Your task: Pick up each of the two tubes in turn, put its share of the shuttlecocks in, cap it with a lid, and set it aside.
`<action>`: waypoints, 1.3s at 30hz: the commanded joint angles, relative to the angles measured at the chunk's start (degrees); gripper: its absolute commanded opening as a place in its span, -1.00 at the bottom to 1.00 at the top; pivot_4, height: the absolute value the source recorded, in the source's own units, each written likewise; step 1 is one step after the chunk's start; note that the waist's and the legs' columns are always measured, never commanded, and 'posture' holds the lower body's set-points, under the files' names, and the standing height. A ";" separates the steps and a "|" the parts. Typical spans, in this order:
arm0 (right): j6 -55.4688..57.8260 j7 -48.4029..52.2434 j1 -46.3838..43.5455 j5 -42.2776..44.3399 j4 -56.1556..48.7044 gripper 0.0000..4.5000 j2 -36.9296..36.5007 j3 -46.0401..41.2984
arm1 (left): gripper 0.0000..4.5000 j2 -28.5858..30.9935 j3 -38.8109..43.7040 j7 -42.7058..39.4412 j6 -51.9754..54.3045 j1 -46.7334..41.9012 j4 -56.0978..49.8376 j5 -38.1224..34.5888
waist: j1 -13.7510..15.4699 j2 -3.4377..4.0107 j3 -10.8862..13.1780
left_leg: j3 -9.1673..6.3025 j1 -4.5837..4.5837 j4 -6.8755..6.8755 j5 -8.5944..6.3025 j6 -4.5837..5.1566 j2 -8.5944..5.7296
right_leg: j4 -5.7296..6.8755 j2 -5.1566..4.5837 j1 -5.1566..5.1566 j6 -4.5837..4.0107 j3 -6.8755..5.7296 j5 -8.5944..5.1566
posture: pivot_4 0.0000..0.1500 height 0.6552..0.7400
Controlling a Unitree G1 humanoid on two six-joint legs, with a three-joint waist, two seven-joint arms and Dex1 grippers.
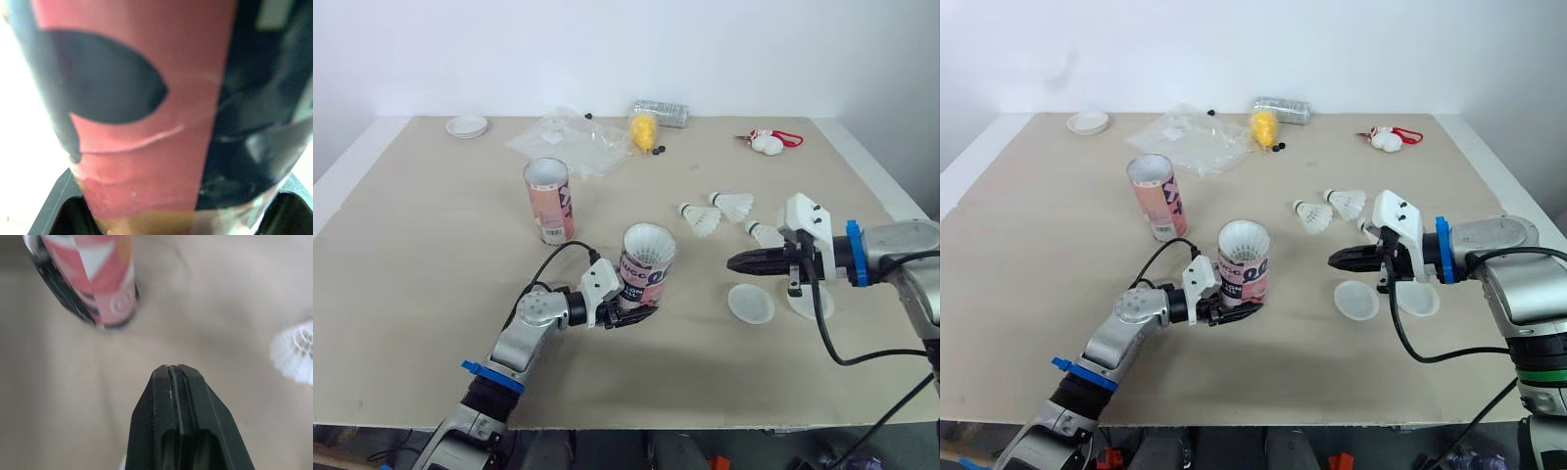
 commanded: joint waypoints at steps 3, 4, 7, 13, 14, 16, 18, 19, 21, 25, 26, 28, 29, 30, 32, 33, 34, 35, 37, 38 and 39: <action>-0.94 1.07 -0.82 -2.57 2.91 -0.70 -2.30 0.24 | 0.34 0.64 -1.25 -0.28 -4.35 1.45 0.72 1.07 | -0.08 0.00 0.00 | 0.04 0.01 0.01 0.03 -0.01 0.00 | 0.00 -0.01 0.00 -0.14 0.04 -0.04 | 1.00 1.00; -0.78 1.59 -0.94 -2.89 3.44 -0.56 -2.69 0.53 | 0.34 0.66 -1.28 -0.51 -4.54 1.63 0.80 0.78 | -0.09 0.00 0.00 | 0.04 0.01 0.02 0.03 0.00 0.00 | -0.01 -0.01 0.01 -0.14 0.04 -0.04 | 1.00 1.00; -4.69 4.06 -0.89 -7.21 6.13 0.12 -5.23 3.32 | 0.34 1.09 -1.67 -2.18 -4.10 2.37 1.13 -0.17 | -0.11 0.02 -0.02 | 0.04 0.01 -0.01 0.03 0.00 0.00 | -0.02 -0.01 0.01 -0.09 0.04 -0.05 | 1.00 1.00; -7.35 6.21 -3.59 -10.57 10.87 0.98 -5.17 6.03 | 0.34 1.79 -2.77 -4.46 -1.97 2.02 1.41 -0.68 | -0.25 0.14 -0.09 | 0.06 0.10 -0.16 0.02 -0.01 0.01 | -0.02 0.00 0.01 0.00 0.04 -0.05 | 1.00 1.00; -7.47 6.77 -4.45 -11.34 11.85 0.98 -4.97 6.95 | 0.34 1.83 -2.76 -4.67 -2.06 1.73 1.68 -0.67 | -0.26 0.15 -0.10 | 0.06 0.11 -0.17 0.02 -0.01 0.01 | -0.02 0.00 0.01 0.00 0.04 -0.05 | 1.00 1.00; -6.81 7.29 -6.33 -12.25 13.83 0.98 -4.06 8.35 | 0.34 1.80 -2.57 -4.60 -2.35 1.07 2.58 -0.40 | -0.26 0.15 -0.10 | 0.06 0.14 -0.17 0.02 -0.01 0.01 | -0.02 0.01 0.04 -0.01 0.04 -0.05 | 1.00 1.00; -6.45 7.16 -8.14 -13.13 15.60 0.98 -2.93 9.25 | 0.34 1.80 -2.45 -4.54 -2.74 0.56 3.35 -0.17 | -0.24 0.15 -0.10 | 0.06 0.15 -0.16 0.02 -0.01 0.01 | -0.02 0.01 0.06 -0.05 0.04 -0.07 | 1.00 1.00; -5.37 6.90 -9.07 -13.40 16.38 0.98 -2.30 9.57 | 0.34 1.76 -2.38 -4.55 -2.84 0.33 3.65 -0.15 | -0.24 0.15 -0.10 | 0.06 0.15 -0.15 0.02 -0.01 0.01 | -0.02 0.00 0.08 -0.10 0.04 -0.10 | 1.00 1.00; -5.15 6.96 -10.23 -14.32 17.64 0.98 -1.50 10.35 | 0.34 1.77 -2.26 -4.53 -3.10 -0.07 4.09 -0.08 | -0.23 0.15 -0.10 | 0.06 0.16 -0.14 0.03 -0.01 0.00 | -0.02 0.00 0.09 -0.12 0.04 -0.11 | 1.00 1.00; -5.83 7.06 -10.61 -16.23 19.11 0.98 -0.97 11.84 | 0.34 2.07 -2.35 -4.42 -3.29 -0.35 4.14 0.30 | -0.23 0.15 -0.10 | 0.05 0.16 -0.14 0.03 -0.01 0.00 | -0.02 0.00 0.10 -0.05 0.04 -0.07 | 1.00 1.00; -5.44 7.08 -10.49 -16.25 19.10 0.98 -0.76 11.86 | 0.34 2.14 -2.34 -4.40 -3.21 -0.33 4.05 0.31 | -0.22 0.16 -0.10 | 0.04 0.16 -0.14 0.03 -0.01 0.00 | -0.02 0.00 0.10 -0.04 0.04 -0.06 | 1.00 1.00; -5.13 7.31 -10.21 -16.22 18.78 0.98 -0.38 11.73 | 0.34 2.27 -2.35 -4.32 -3.10 -0.25 3.95 0.39 | -0.23 0.16 -0.10 | 0.04 0.16 -0.14 0.03 -0.01 0.00 | -0.02 0.00 0.10 -0.01 0.04 -0.04 | 1.00 1.00; -5.04 7.38 -10.11 -16.33 18.62 0.88 -0.27 11.75 | 0.34 2.33 -2.37 -4.26 -3.10 -0.21 3.92 0.44 | -0.22 0.16 -0.10 | 0.04 0.17 -0.14 0.03 -0.01 0.00 | -0.02 0.01 0.10 -0.01 0.04 -0.03 | 1.00 1.00; -5.02 7.47 -9.96 -16.52 18.42 0.74 -0.16 11.93 | 0.34 2.39 -2.39 -4.22 -3.11 -0.14 3.90 0.49 | -0.23 0.16 -0.10 | 0.04 0.17 -0.14 0.03 -0.01 0.00 | -0.02 0.00 0.10 -0.01 0.04 -0.03 | 1.00 1.00; -4.94 7.24 -9.87 -16.90 18.46 0.44 0.26 12.17 | 0.34 2.44 -2.42 -4.14 -3.04 -0.05 3.84 0.54 | -0.23 0.16 -0.10 | 0.05 0.17 -0.14 0.03 -0.01 0.00 | -0.02 0.01 0.10 -0.02 0.04 -0.03 | 1.00 1.00; -5.36 7.09 -9.81 -17.80 18.75 0.21 0.34 12.74 | 0.34 2.37 -2.41 -4.05 -2.94 -0.05 3.88 0.51 | -0.23 0.16 -0.10 | 0.04 0.17 -0.14 0.03 -0.01 0.00 | -0.02 0.00 0.10 -0.02 0.04 -0.03 | 1.00 1.00; -5.73 7.03 -9.71 -18.83 19.01 -0.03 0.31 13.40 | 0.34 2.29 -2.42 -3.96 -2.96 -0.14 4.07 0.55 | -0.23 0.16 -0.10 | 0.05 0.17 -0.14 0.03 -0.01 0.00 | -0.02 0.00 0.10 -0.02 0.04 -0.03 | 1.00 1.00; -5.83 6.98 -9.61 -19.55 19.22 -0.23 0.37 13.82 | 0.34 2.15 -2.40 -3.84 -2.91 -0.23 4.23 0.53 | -0.23 0.16 -0.10 | 0.04 0.18 -0.14 0.03 -0.01 0.00 | -0.02 0.01 0.10 -0.01 0.04 -0.02 | 1.00 1.00; -6.16 7.06 -9.36 -20.53 19.32 -0.62 0.31 14.48 | 0.34 1.89 -2.32 -3.58 -2.70 -0.32 4.43 0.42 | -0.23 0.16 -0.10 | 0.04 0.18 -0.14 0.03 -0.01 0.00 | -0.02 0.00 0.10 -0.02 0.04 -0.03 | 1.00 1.00; -5.87 7.17 -9.14 -20.66 19.11 -0.88 0.34 14.62 | 0.34 1.81 -2.32 -3.50 -2.59 -0.31 4.42 0.39 | -0.23 0.16 -0.10 | 0.05 0.18 -0.14 0.03 -0.01 0.00 | -0.02 0.00 0.10 -0.02 0.04 -0.03 | 1.00 1.00; -5.70 7.18 -8.96 -20.77 18.94 -0.99 0.43 14.68 | 0.34 1.77 -2.30 -3.45 -2.49 -0.29 4.40 0.34 | -0.23 0.16 -0.10 | 0.05 0.18 -0.14 0.03 -0.02 0.00 | -0.02 0.00 0.10 -0.02 0.04 -0.03 | 1.00 1.00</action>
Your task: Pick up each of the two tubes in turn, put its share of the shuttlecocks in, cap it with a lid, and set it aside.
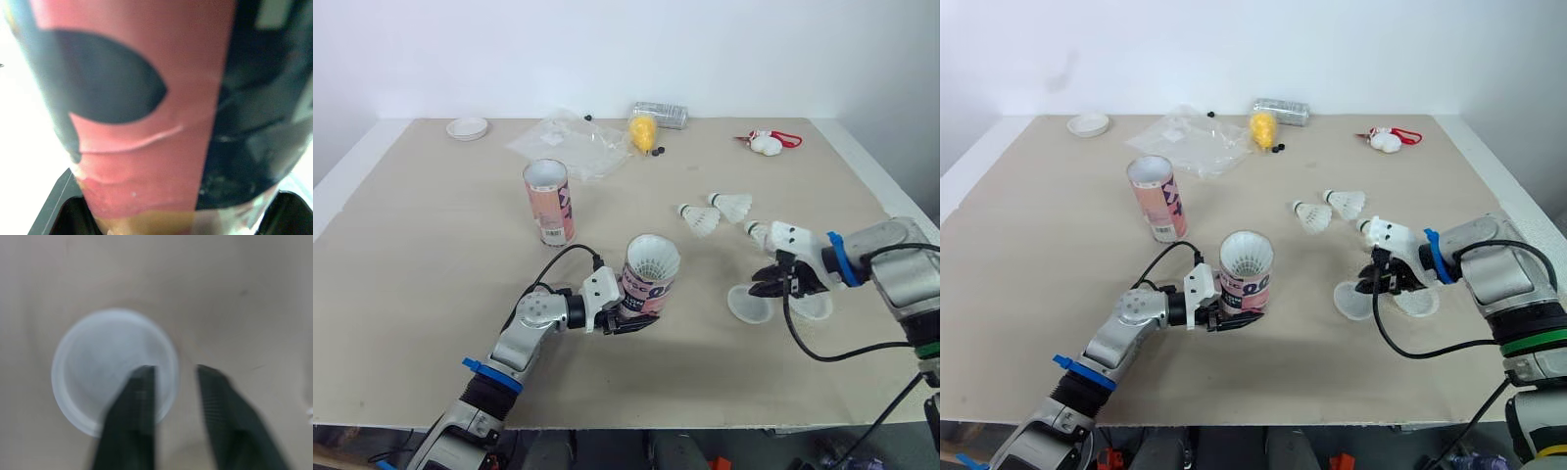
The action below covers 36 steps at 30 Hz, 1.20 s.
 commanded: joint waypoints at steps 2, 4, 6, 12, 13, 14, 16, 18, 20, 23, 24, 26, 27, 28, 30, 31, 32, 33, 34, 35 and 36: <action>-0.43 0.15 0.21 -1.28 -0.60 -0.99 -0.03 0.08 | 0.34 0.13 -0.50 0.93 1.31 0.71 1.84 1.05 | 0.00 0.00 0.00 | -0.01 0.02 0.01 0.00 0.00 0.00 | 0.00 0.00 0.03 0.00 0.00 0.00 | 1.00 1.00; -0.60 0.28 0.39 -1.58 -0.67 -0.99 0.05 0.20 | 0.34 0.15 -0.57 1.02 1.42 0.74 1.75 1.14 | 0.00 0.00 0.00 | 0.00 0.03 0.02 0.00 0.00 0.00 | 0.00 0.00 0.05 -0.04 0.00 -0.02 | 1.00 1.00; -1.28 0.31 0.38 -2.04 -0.46 -0.99 0.16 0.36 | 0.34 0.23 -0.58 1.07 1.47 0.68 1.78 1.19 | 0.00 0.00 -0.01 | -0.01 0.04 0.03 0.01 -0.01 0.00 | 0.00 0.00 0.06 -0.12 0.00 -0.06 | 1.00 1.00; -4.34 0.11 0.52 -2.09 0.35 -0.99 0.77 -0.75 | 0.34 0.33 -0.16 1.33 1.62 0.60 2.44 0.97 | 0.00 -0.01 -0.01 | -0.01 0.08 0.06 0.01 -0.02 0.00 | 0.00 0.00 0.10 -0.14 0.00 -0.04 | 1.00 1.00; -4.88 0.15 0.56 -1.66 0.31 -0.99 0.90 -1.23 | 0.34 0.33 -0.12 1.35 1.62 0.67 2.48 0.91 | -0.01 -0.01 -0.01 | 0.00 0.09 0.06 0.02 -0.02 0.00 | 0.00 0.00 0.11 -0.14 0.00 -0.04 | 1.00 1.00; -5.20 0.36 0.47 -0.93 -0.03 -0.99 0.91 -1.98 | 0.34 0.30 -0.02 1.31 1.77 0.73 2.55 0.73 | -0.01 -0.01 -0.01 | 0.00 0.10 0.07 0.02 -0.02 0.00 | 0.00 0.00 0.12 -0.15 0.00 -0.03 | 1.00 1.00; -5.94 1.00 0.19 0.66 -1.01 -0.99 0.69 -3.65 | 0.34 0.24 0.22 1.18 2.17 0.92 2.54 0.26 | -0.01 -0.01 -0.01 | 0.00 0.10 0.07 0.02 -0.02 0.00 | 0.00 0.00 0.13 -0.16 0.00 -0.02 | 1.00 1.00; -6.35 2.19 -0.17 2.72 -2.38 -0.99 0.24 -5.25 | 0.34 0.20 0.41 1.02 2.82 0.94 2.56 -0.23 | -0.01 -0.01 -0.01 | 0.00 0.11 0.07 0.03 -0.03 0.00 | 0.00 0.00 0.13 -0.17 0.00 -0.02 | 1.00 1.00; -7.39 2.58 -0.71 4.56 -3.69 -0.99 0.00 -7.04 | 0.34 0.29 0.41 0.97 2.98 0.86 2.70 -0.42 | -0.01 0.00 -0.01 | 0.00 0.10 0.07 0.04 -0.03 0.00 | 0.00 0.00 0.12 -0.17 0.00 -0.02 | 1.00 1.00; -8.33 2.76 -1.85 6.67 -5.81 -0.99 -0.35 -9.69 | 0.34 0.57 0.24 0.80 2.62 0.61 3.31 -0.19 | -0.01 0.00 -0.01 | 0.00 0.11 0.06 0.04 -0.03 0.00 | 0.00 0.01 0.12 -0.16 0.00 -0.02 | 1.00 1.00; -8.44 2.88 -2.28 7.43 -6.69 -0.99 -0.56 -10.51 | 0.34 0.64 0.16 0.74 2.47 0.55 3.49 -0.06 | -0.01 0.00 -0.01 | -0.01 0.12 0.07 0.04 -0.03 0.01 | 0.00 0.01 0.13 -0.17 0.00 -0.02 | 1.00 1.00; -8.26 2.81 -2.95 8.55 -8.21 -0.99 -0.74 -11.74 | 0.34 0.74 0.05 0.62 2.26 0.45 3.76 0.09 | -0.01 0.01 -0.02 | 0.00 0.12 0.07 0.04 -0.02 0.00 | 0.00 0.01 0.13 -0.18 0.00 -0.01 | 1.00 1.00; -8.40 3.13 -3.39 9.37 -9.22 -0.99 -0.83 -12.32 | 0.34 0.73 -0.06 0.52 2.18 0.33 3.96 0.16 | -0.01 0.01 -0.02 | 0.00 0.13 0.07 0.04 -0.02 0.00 | 0.00 0.01 0.14 -0.19 0.00 0.00 | 1.00 1.00; -8.51 3.35 -3.63 9.95 -9.96 -0.99 -0.90 -12.71 | 0.34 0.72 -0.14 0.45 2.09 0.25 4.11 0.20 | -0.01 0.01 -0.02 | 0.00 0.13 0.07 0.05 -0.02 0.01 | 0.00 0.01 0.13 -0.20 0.00 0.00 | 1.00 1.00; -7.83 2.66 -6.24 11.67 -11.27 -0.99 0.17 -13.92 | 0.34 0.71 -0.42 0.32 1.79 -0.02 4.52 0.52 | -0.03 0.03 -0.02 | 0.00 0.14 0.07 0.05 -0.02 0.01 | 0.00 0.01 0.14 -0.20 0.00 0.00 | 1.00 1.00; -7.33 2.48 -7.55 12.37 -11.74 -0.99 0.51 -14.11 | 0.34 0.68 -0.48 0.30 1.69 -0.11 4.67 0.61 | -0.01 0.04 -0.03 | 0.01 0.14 0.07 0.06 -0.03 0.01 | 0.00 0.00 0.13 -0.20 0.00 0.02 | 1.00 1.00; -6.97 2.41 -8.37 12.82 -12.07 -0.99 0.69 -14.18 | 0.34 0.67 -0.51 0.27 1.63 -0.17 4.78 0.66 | -0.02 0.04 -0.03 | 0.01 0.14 0.07 0.06 -0.03 0.01 | 0.00 0.00 0.13 -0.20 0.00 0.02 | 1.00 1.00; -6.94 2.37 -9.75 13.44 -12.57 -0.99 1.15 -14.20 | 0.34 0.65 -0.52 0.24 1.62 -0.25 4.88 0.67 | -0.02 0.04 -0.04 | 0.01 0.14 0.07 0.07 -0.03 0.01 | 0.00 0.00 0.12 -0.21 0.00 0.02 | 1.00 1.00; -6.51 2.20 -11.74 14.15 -13.39 -0.99 1.86 -13.99 | 0.34 0.67 -0.58 0.20 1.58 -0.39 5.07 0.78 | -0.02 0.04 -0.04 | 0.01 0.14 0.06 0.07 -0.03 0.01 | 0.00 0.00 0.13 -0.21 0.00 0.02 | 1.00 1.00; -6.61 2.05 -13.28 14.49 -14.09 -0.99 2.54 -13.67 | 0.34 0.67 -0.60 0.18 1.54 -0.51 5.25 0.84 | -0.07 0.07 -0.04 | 0.01 0.15 0.07 0.07 -0.04 0.01 | 0.00 0.00 0.12 -0.22 0.00 0.02 | 1.00 1.00; -6.81 1.83 -15.21 14.71 -14.83 -0.99 3.65 -13.11 | 0.34 0.64 -0.60 0.19 1.49 -0.68 5.50 0.90 | -0.04 0.08 -0.05 | 0.03 0.15 0.05 0.07 -0.04 0.02 | 0.00 -0.01 0.09 -0.24 0.01 0.04 | 1.00 1.00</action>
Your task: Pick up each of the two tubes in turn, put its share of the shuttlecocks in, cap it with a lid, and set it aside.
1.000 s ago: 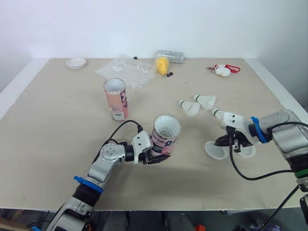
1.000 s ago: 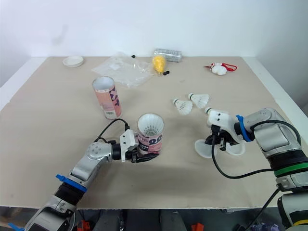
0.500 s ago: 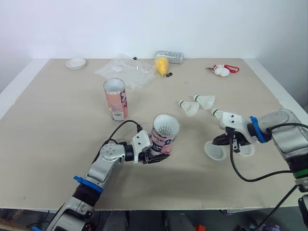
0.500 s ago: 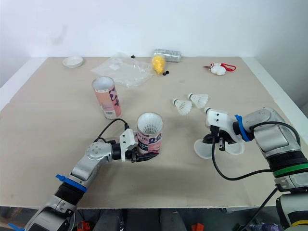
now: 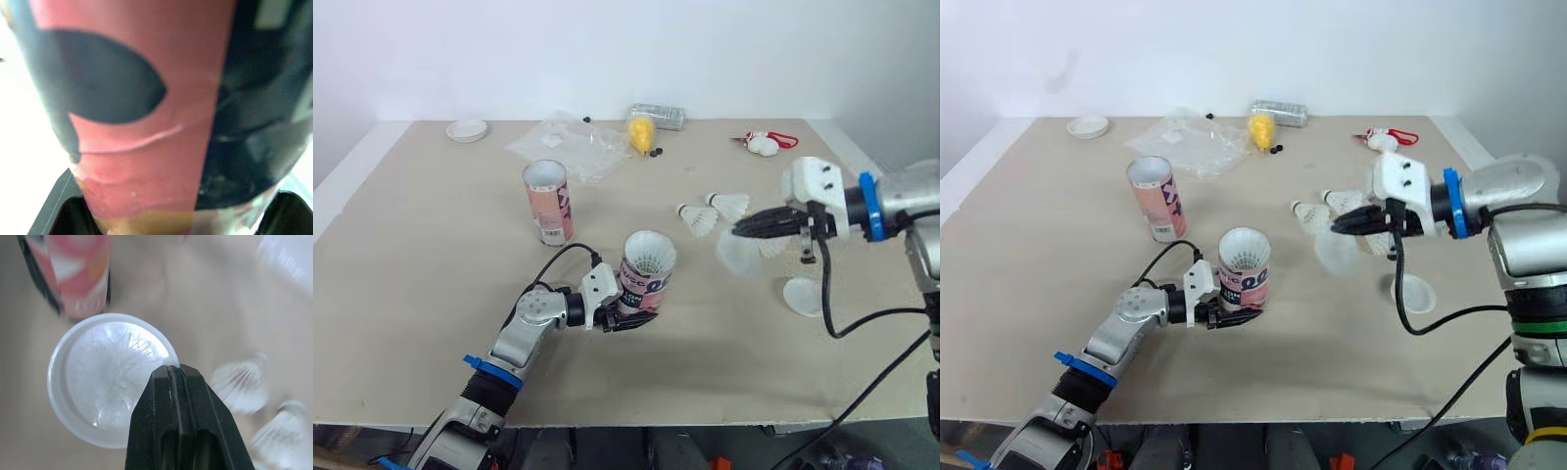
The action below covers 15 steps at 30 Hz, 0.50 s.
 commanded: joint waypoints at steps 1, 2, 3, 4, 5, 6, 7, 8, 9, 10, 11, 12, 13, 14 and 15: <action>-0.04 -0.86 -5.98 2.02 -4.27 -0.99 2.49 -0.35 | 0.34 0.52 -0.94 0.47 0.93 0.42 3.28 2.11 | 0.02 0.01 -0.01 | -0.02 0.00 -0.02 0.00 0.00 0.00 | 0.00 0.01 0.01 0.00 0.00 0.00 | 1.00 1.00; -0.12 -1.01 -7.39 2.13 -5.08 -0.99 3.89 0.56 | 0.34 0.49 -0.96 0.53 0.97 0.28 3.49 2.13 | 0.02 0.01 -0.01 | -0.02 0.00 -0.03 0.01 0.00 0.01 | 0.00 0.02 -0.01 -0.01 0.00 0.00 | 1.00 1.00; -0.01 -1.01 -8.55 2.29 -5.94 -0.99 5.28 1.54 | 0.34 0.47 -1.06 0.58 0.93 0.19 3.68 2.23 | 0.02 0.01 -0.01 | -0.02 0.00 -0.03 0.01 0.00 0.01 | 0.00 0.02 -0.01 0.00 0.00 0.00 | 1.00 1.00; 0.44 -1.06 -9.29 2.52 -6.58 -0.99 6.43 2.18 | 0.34 0.42 -1.14 0.62 0.94 0.13 3.83 2.26 | 0.02 0.01 -0.02 | -0.02 0.00 -0.03 0.01 0.00 0.01 | 0.00 0.02 -0.01 0.00 0.00 0.00 | 1.00 1.00; 0.72 -0.88 -9.86 2.82 -7.10 -0.99 7.41 2.66 | 0.34 0.36 -1.23 0.68 0.99 0.12 3.95 2.29 | 0.02 0.01 -0.02 | -0.02 0.00 -0.03 0.01 0.00 0.01 | 0.00 0.02 0.00 0.00 0.00 0.00 | 1.00 1.00; 1.44 -0.23 -10.80 3.46 -7.67 -0.99 8.48 3.42 | 0.34 0.32 -1.33 0.68 1.31 0.16 4.03 2.22 | 0.09 0.00 -0.02 | -0.03 0.00 -0.03 0.01 0.00 0.02 | 0.00 0.02 0.00 0.00 -0.01 0.00 | 1.00 1.00; 1.95 0.24 -11.42 3.88 -8.03 -0.99 9.15 3.89 | 0.34 0.30 -1.40 0.68 1.55 0.19 4.09 2.14 | 0.10 0.00 -0.02 | -0.04 -0.02 -0.03 0.01 0.00 0.01 | -0.01 0.02 0.00 0.00 -0.01 0.00 | 1.00 1.00; 2.24 0.57 -11.81 4.12 -8.21 -0.99 9.51 4.20 | 0.34 0.27 -1.45 0.69 1.69 0.18 4.16 2.10 | 0.10 0.00 -0.02 | -0.04 -0.03 -0.03 0.01 -0.01 0.01 | -0.01 0.01 0.00 0.00 -0.01 -0.01 | 1.00 1.00; 2.60 0.95 -12.46 4.41 -8.26 -0.99 10.00 4.63 | 0.34 0.28 -1.48 0.66 1.92 0.22 4.22 2.04 | 0.13 0.00 -0.02 | -0.03 -0.04 -0.03 0.01 -0.01 0.01 | -0.02 0.00 0.01 0.00 -0.01 -0.01 | 1.00 1.00; 2.69 1.33 -12.94 4.52 -8.22 -0.99 10.33 5.02 | 0.34 0.26 -1.44 0.71 2.31 0.23 4.26 1.94 | 0.12 0.01 -0.02 | -0.04 -0.05 -0.02 0.01 -0.01 0.00 | -0.02 0.00 0.00 0.01 -0.01 -0.01 | 1.00 1.00; 2.35 1.74 -13.33 4.52 -8.11 -0.99 10.62 5.40 | 0.34 0.22 -1.38 0.79 2.67 0.24 4.27 1.84 | 0.13 0.01 -0.02 | -0.03 -0.05 -0.03 0.01 -0.01 0.00 | -0.02 -0.01 0.00 0.01 -0.01 -0.01 | 1.00 1.00; 2.02 1.94 -13.66 4.45 -8.02 -0.99 11.00 5.83 | 0.34 0.20 -1.30 0.84 2.97 0.26 4.23 1.73 | 0.13 0.00 -0.02 | -0.04 -0.05 -0.03 0.01 -0.01 0.01 | -0.02 0.00 0.00 0.00 -0.01 -0.01 | 1.00 1.00; 1.83 2.12 -13.86 4.38 -7.95 -0.99 11.30 6.21 | 0.34 0.17 -1.21 0.89 3.26 0.26 4.20 1.64 | 0.10 0.01 -0.03 | -0.04 -0.05 -0.03 0.01 -0.01 0.01 | -0.02 0.01 -0.01 0.00 -0.02 -0.01 | 1.00 1.00; 1.65 2.35 -13.97 4.29 -7.87 -0.99 11.53 6.51 | 0.34 0.15 -1.17 0.94 3.40 0.23 4.18 1.64 | 0.10 0.01 -0.03 | -0.04 -0.04 -0.03 0.01 -0.01 0.01 | -0.02 0.01 -0.01 -0.01 -0.02 0.00 | 1.00 1.00; 0.94 2.55 -13.93 3.94 -7.72 -0.99 12.03 7.02 | 0.34 0.21 -1.16 0.94 3.50 0.23 4.10 1.68 | 0.08 0.00 -0.03 | -0.04 -0.03 -0.03 0.01 -0.01 0.01 | -0.02 0.01 -0.01 -0.01 -0.02 0.00 | 1.00 1.00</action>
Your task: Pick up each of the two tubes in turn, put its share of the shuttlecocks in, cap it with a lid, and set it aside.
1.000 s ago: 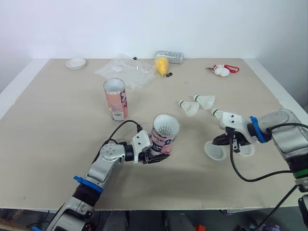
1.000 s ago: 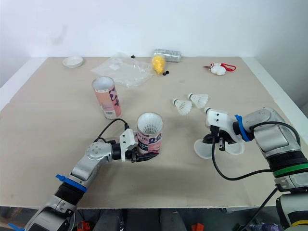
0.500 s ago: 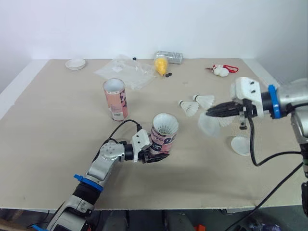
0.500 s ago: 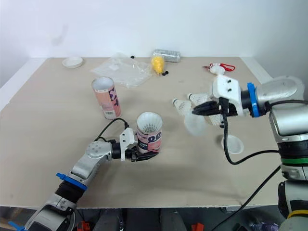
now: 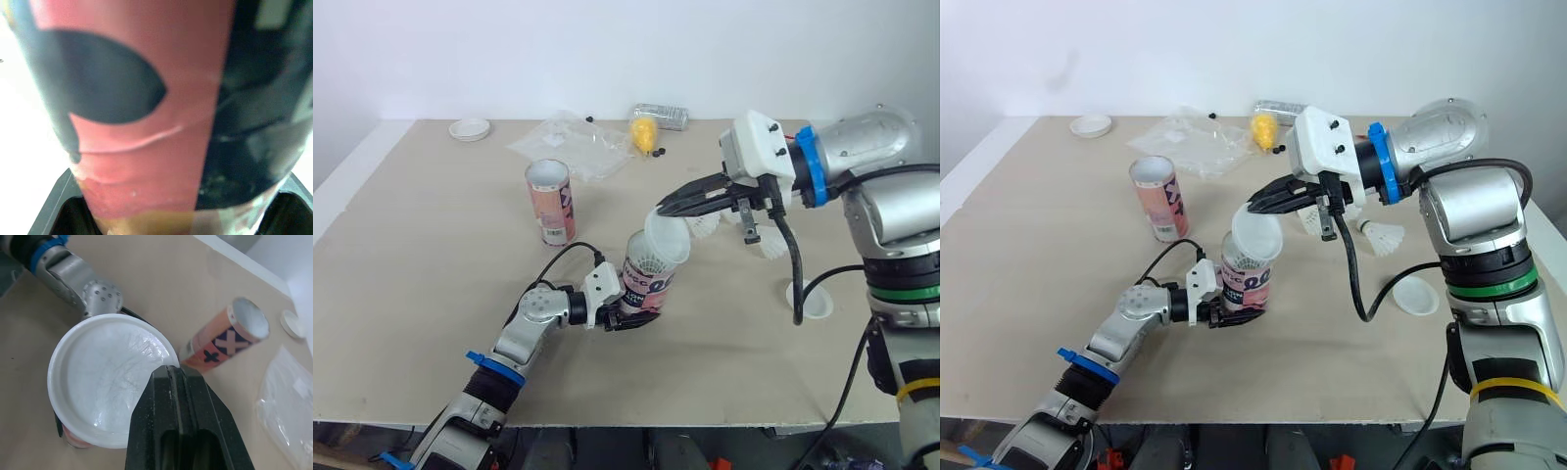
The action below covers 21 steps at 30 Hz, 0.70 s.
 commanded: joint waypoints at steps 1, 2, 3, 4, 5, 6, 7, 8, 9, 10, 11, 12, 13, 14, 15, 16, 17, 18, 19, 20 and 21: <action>-2.39 0.87 -1.30 -0.16 -0.73 -0.99 0.88 0.54 | 0.34 0.57 -0.62 0.99 2.63 1.21 2.95 1.85 | -0.02 0.00 0.00 | 0.00 0.00 0.00 0.00 0.00 0.00 | 0.00 0.00 0.00 -0.01 0.00 0.01 | 1.00 1.00; -3.47 1.10 -1.18 -0.77 -0.35 -0.99 1.23 1.06 | 0.34 0.64 -0.58 0.97 2.67 1.17 2.93 1.89 | -0.02 0.00 0.00 | 0.01 0.00 0.00 0.00 0.00 0.00 | 0.00 0.00 0.00 -0.01 0.00 0.01 | 1.00 1.00; -4.24 1.09 -1.11 -1.17 0.03 -0.99 1.60 1.44 | 0.34 0.70 -0.52 0.96 2.73 1.15 2.90 1.89 | -0.03 -0.01 0.00 | 0.01 0.00 0.00 0.00 0.00 0.00 | 0.00 0.00 0.00 -0.01 0.00 0.01 | 1.00 1.00; -4.81 1.01 -1.13 -1.50 0.47 -0.99 1.90 1.74 | 0.34 0.73 -0.48 0.97 2.77 1.13 2.89 1.90 | -0.03 0.00 0.00 | 0.00 0.01 0.00 0.00 0.00 0.00 | 0.00 0.00 -0.01 -0.01 0.00 0.01 | 1.00 1.00; -5.74 1.07 -1.20 -1.96 1.07 -0.99 2.17 2.10 | 0.34 0.77 -0.46 0.97 2.80 1.10 2.87 1.92 | -0.02 -0.01 0.00 | 0.01 0.01 0.00 0.00 0.00 0.00 | 0.00 0.00 -0.01 -0.01 0.00 0.01 | 1.00 1.00; -6.51 1.14 -1.26 -2.41 1.61 -0.99 2.43 2.34 | 0.34 0.80 -0.45 0.97 2.83 1.08 2.85 1.93 | -0.02 -0.01 0.00 | 0.00 0.00 0.00 0.00 0.00 0.00 | 0.00 0.00 -0.01 -0.01 0.00 0.01 | 1.00 1.00; -7.53 1.24 -1.32 -3.03 2.32 -0.99 2.71 2.63 | 0.34 0.83 -0.43 0.97 2.89 1.11 2.75 1.89 | -0.01 -0.01 0.00 | 0.01 0.00 0.00 0.01 0.00 0.00 | 0.00 0.00 -0.01 -0.01 0.00 0.01 | 1.00 1.00; -8.38 1.41 -1.37 -3.51 2.90 -0.99 2.91 2.81 | 0.34 0.86 -0.41 0.97 2.95 1.17 2.63 1.86 | -0.02 -0.01 0.00 | 0.01 0.00 0.00 0.01 0.00 0.00 | 0.00 0.00 -0.01 -0.01 0.00 0.01 | 1.00 1.00; -8.94 1.58 -1.51 -3.79 3.54 -0.99 3.09 2.87 | 0.34 0.87 -0.39 1.00 3.01 1.17 2.58 1.85 | -0.02 -0.01 0.00 | 0.01 0.00 0.00 0.01 -0.01 0.00 | 0.00 0.00 -0.01 -0.01 0.00 0.01 | 1.00 1.00; -9.34 1.73 -1.63 -3.97 4.01 -0.99 3.22 2.88 | 0.34 0.88 -0.38 1.01 3.06 1.18 2.54 1.86 | -0.02 -0.01 0.00 | 0.01 0.00 0.00 0.01 -0.01 0.00 | 0.00 0.00 -0.01 -0.01 0.00 0.01 | 1.00 1.00; -10.03 2.07 -1.89 -4.35 4.62 -0.99 3.16 2.97 | 0.34 0.90 -0.39 1.03 3.12 1.28 2.39 1.87 | -0.02 -0.01 0.00 | 0.01 0.00 -0.01 0.01 0.00 0.00 | 0.00 0.00 -0.01 -0.01 0.00 0.01 | 1.00 1.00; -10.59 2.30 -2.13 -4.64 5.17 -0.99 3.15 3.07 | 0.34 0.91 -0.38 1.02 3.17 1.29 2.35 1.88 | -0.03 -0.01 0.00 | 0.01 0.00 -0.02 0.01 0.00 0.01 | 0.00 0.01 -0.02 -0.01 0.00 0.01 | 1.00 1.00; -11.73 2.82 -2.52 -5.28 6.04 -0.99 2.90 3.34 | 0.34 0.95 -0.39 1.02 3.23 1.43 2.22 1.89 | -0.03 -0.01 0.00 | 0.01 0.00 -0.02 0.01 0.00 0.01 | 0.00 0.01 -0.02 -0.01 0.00 0.01 | 1.00 1.00; -12.74 3.34 -2.89 -5.85 6.78 -0.99 2.69 3.64 | 0.34 1.01 -0.40 1.00 3.30 1.54 2.15 1.90 | -0.03 -0.01 0.00 | 0.01 0.00 -0.02 0.01 0.00 0.01 | 0.00 0.01 -0.02 -0.01 0.00 0.01 | 1.00 1.00; -12.95 3.87 -3.05 -5.92 7.04 -0.99 2.61 3.84 | 0.34 1.03 -0.39 1.03 3.35 1.60 2.12 1.91 | -0.04 -0.01 0.00 | 0.01 0.00 -0.02 0.01 0.00 0.01 | 0.00 0.00 -0.02 -0.01 0.00 0.01 | 1.00 1.00; -13.75 4.29 -3.18 -6.24 7.41 -0.99 2.67 4.09 | 0.34 1.02 -0.36 1.06 3.44 1.61 2.11 1.88 | -0.04 -0.01 0.00 | 0.02 0.00 -0.02 0.01 0.00 0.01 | 0.00 0.00 -0.03 -0.01 0.00 0.01 | 1.00 1.00; -14.69 4.48 -3.31 -6.62 7.74 -0.99 2.77 4.23 | 0.34 1.00 -0.33 1.08 3.51 1.61 2.12 1.87 | -0.04 -0.01 0.00 | 0.01 0.00 -0.03 0.01 0.00 0.01 | 0.00 0.00 -0.03 -0.02 0.00 0.01 | 1.00 1.00; -15.42 4.61 -3.41 -6.91 8.02 -0.99 2.86 4.29 | 0.34 0.99 -0.31 1.10 3.57 1.61 2.10 1.86 | -0.03 -0.01 0.00 | 0.01 0.00 -0.05 0.01 -0.01 0.01 | 0.00 0.00 -0.03 -0.03 0.00 0.00 | 1.00 1.00; -15.61 4.85 -3.48 -7.06 8.21 -0.99 2.85 4.35 | 0.34 0.98 -0.32 1.12 3.60 1.63 2.07 1.87 | -0.03 -0.01 0.00 | 0.01 0.00 -0.06 0.01 0.00 0.01 | 0.00 0.00 -0.03 -0.03 0.00 0.00 | 1.00 1.00; -16.42 4.98 -3.58 -7.56 8.52 -0.99 2.85 4.56 | 0.34 0.98 -0.32 1.16 3.65 1.65 2.04 1.89 | -0.03 -0.01 0.00 | 0.01 0.00 -0.06 0.01 -0.01 0.01 | -0.01 0.00 -0.03 -0.03 0.00 -0.01 | 1.00 1.00; -16.98 5.08 -3.64 -7.93 8.75 -0.99 2.87 4.70 | 0.34 0.98 -0.32 1.19 3.69 1.66 2.01 1.90 | -0.03 -0.01 0.00 | 0.02 0.00 -0.06 0.01 -0.01 0.01 | -0.01 0.00 -0.03 -0.03 0.00 -0.01 | 1.00 1.00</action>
